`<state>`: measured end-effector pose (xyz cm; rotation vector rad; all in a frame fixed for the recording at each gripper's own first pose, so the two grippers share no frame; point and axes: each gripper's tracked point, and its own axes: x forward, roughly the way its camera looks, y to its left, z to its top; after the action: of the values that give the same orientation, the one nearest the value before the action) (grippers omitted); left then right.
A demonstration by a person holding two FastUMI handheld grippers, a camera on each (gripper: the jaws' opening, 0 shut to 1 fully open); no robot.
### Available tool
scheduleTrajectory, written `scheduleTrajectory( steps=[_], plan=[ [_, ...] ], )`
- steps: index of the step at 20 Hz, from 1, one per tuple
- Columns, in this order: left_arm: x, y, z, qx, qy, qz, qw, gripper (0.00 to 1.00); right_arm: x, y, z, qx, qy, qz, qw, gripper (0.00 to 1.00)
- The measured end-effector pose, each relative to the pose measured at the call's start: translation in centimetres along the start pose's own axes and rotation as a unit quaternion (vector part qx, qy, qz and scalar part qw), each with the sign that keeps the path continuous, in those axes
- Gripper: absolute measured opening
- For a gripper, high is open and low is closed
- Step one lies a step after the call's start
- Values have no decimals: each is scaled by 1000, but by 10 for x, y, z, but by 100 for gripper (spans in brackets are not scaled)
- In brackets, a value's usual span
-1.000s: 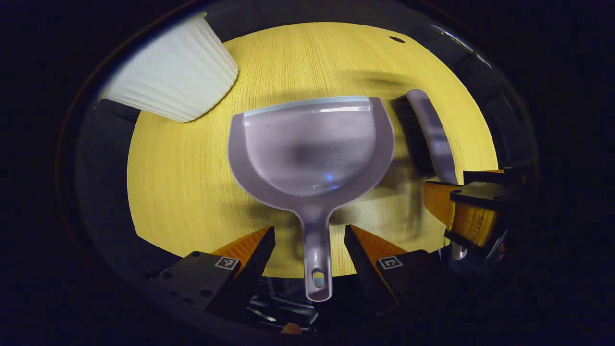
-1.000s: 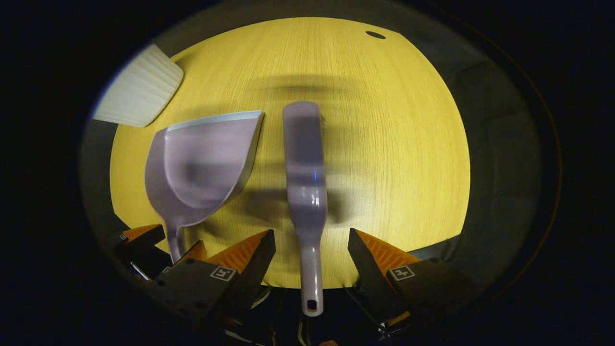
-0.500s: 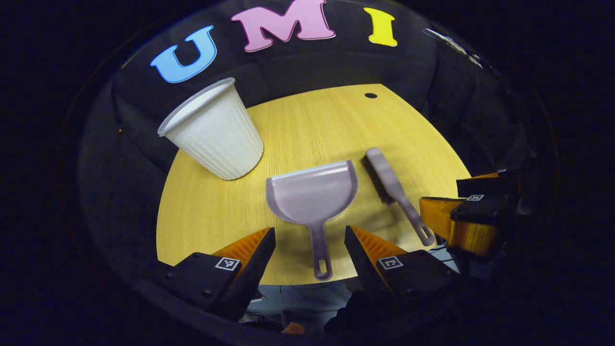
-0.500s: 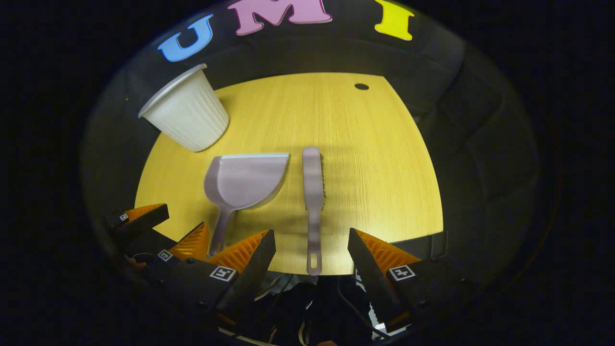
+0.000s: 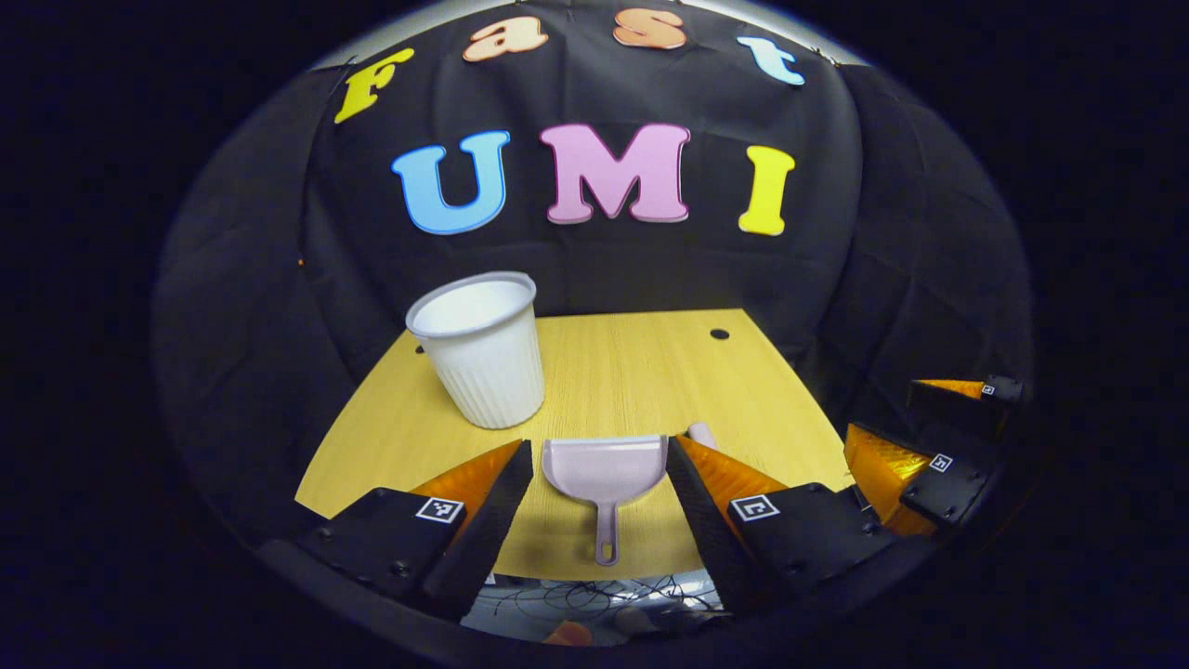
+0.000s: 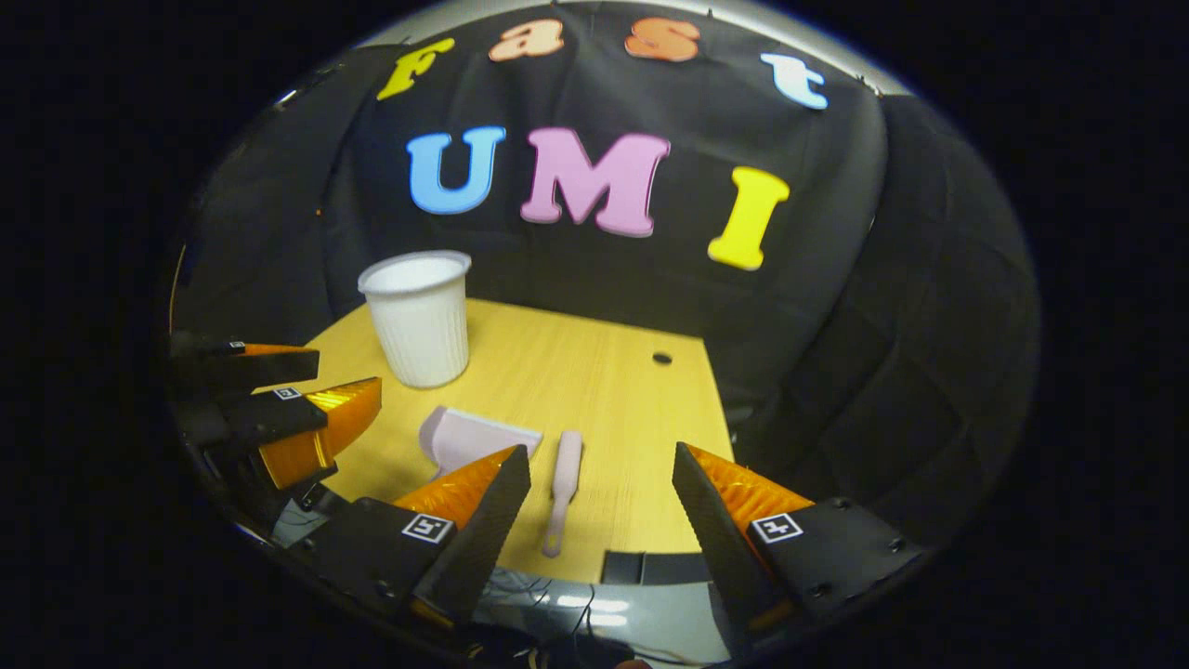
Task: Pick up the small broom and dustpan from the desktop, sweep the trash into the dustpan with the broom, and then empty the trash into the garbage bin.
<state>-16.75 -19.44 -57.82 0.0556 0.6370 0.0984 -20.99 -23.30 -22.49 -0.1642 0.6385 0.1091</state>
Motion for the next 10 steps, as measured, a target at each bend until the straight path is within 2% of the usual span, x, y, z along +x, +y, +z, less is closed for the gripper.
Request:
scheduleTrajectory(
  steps=[2, 4, 6, 7, 9, 10],
  plan=[
    [-27, -4, 14, -1, -71, 5, 997, 87, -16, -7, 33, 21, -68, 2, 997, 96],
    [-47, -7, 19, 7, -108, 17, 994, 86, -29, -18, 51, 36, -124, -3, 992, 100],
    [-60, -12, 28, -8, -144, 5, 990, 86, -53, -34, 70, 40, -195, -17, 980, 100],
    [-64, -15, 41, -18, -173, -1, 985, 86, -68, -41, 83, 39, -223, -27, 974, 93],
    [-83, -13, 62, -32, -187, 9, 982, 84, -89, -46, 99, 34, -254, -33, 966, 94],
    [-91, -10, 72, -31, -196, 19, 980, 84, -94, -43, 105, 37, -268, -25, 962, 100]
  ],
)
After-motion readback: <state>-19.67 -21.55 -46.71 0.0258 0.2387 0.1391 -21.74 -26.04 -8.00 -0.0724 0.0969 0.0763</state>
